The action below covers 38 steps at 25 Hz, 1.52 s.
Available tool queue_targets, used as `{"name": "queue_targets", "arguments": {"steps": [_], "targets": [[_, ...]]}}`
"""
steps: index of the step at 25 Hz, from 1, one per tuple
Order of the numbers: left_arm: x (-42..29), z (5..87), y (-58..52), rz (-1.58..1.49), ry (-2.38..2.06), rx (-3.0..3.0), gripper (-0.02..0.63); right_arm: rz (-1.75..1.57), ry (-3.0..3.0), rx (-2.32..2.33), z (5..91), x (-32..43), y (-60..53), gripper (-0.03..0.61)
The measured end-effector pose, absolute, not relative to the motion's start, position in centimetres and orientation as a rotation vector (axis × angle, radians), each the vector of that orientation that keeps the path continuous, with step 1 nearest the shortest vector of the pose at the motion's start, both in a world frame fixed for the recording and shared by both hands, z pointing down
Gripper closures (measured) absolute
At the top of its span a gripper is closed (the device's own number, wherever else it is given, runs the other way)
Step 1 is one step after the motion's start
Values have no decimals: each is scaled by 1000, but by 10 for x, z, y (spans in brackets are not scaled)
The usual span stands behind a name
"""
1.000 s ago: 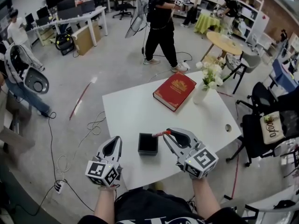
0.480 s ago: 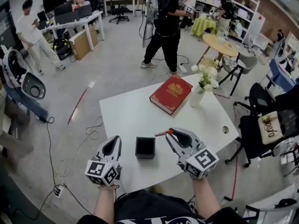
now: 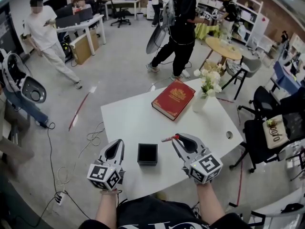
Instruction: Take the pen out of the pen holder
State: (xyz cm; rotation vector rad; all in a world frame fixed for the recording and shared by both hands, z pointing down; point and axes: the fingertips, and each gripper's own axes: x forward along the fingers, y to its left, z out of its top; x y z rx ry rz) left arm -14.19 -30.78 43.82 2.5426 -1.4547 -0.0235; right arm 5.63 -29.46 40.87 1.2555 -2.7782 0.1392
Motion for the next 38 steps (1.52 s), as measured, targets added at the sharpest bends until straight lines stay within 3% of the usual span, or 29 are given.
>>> {"name": "queue_targets", "arguments": {"steps": [38], "targets": [[-178, 461, -298, 15, -1557, 2443, 611, 310, -2663, 1241, 474, 51, -297, 506]]}}
